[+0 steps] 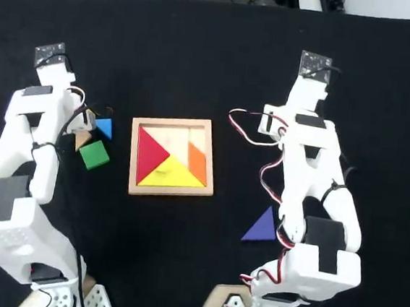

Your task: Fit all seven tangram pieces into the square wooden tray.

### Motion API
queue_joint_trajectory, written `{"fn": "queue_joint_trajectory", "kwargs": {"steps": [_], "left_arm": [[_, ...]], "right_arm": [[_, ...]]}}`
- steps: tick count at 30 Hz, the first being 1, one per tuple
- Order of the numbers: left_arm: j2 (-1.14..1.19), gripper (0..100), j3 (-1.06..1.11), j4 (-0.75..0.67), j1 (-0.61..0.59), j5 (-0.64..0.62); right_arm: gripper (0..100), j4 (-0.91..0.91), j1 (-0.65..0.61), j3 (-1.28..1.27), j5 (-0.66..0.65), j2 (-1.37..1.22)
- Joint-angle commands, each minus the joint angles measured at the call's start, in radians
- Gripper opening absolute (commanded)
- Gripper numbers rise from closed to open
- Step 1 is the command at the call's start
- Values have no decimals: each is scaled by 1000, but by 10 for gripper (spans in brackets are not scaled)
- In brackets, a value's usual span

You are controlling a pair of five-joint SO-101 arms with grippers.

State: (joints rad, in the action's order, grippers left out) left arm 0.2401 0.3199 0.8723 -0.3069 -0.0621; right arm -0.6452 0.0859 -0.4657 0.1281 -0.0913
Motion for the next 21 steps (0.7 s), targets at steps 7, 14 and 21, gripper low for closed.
{"fn": "queue_joint_trajectory", "kwargs": {"steps": [7, 14, 21], "left_arm": [[34, 188, -58, -17, 10, -8], [38, 188, -84, -15, 12, 77], [38, 188, -81, -11, 12, 307]], "right_arm": [[15, 54, 8, -7, -12, 8], [15, 55, 8, 1, -14, -16], [15, 55, 8, 1, -14, -16]]}}
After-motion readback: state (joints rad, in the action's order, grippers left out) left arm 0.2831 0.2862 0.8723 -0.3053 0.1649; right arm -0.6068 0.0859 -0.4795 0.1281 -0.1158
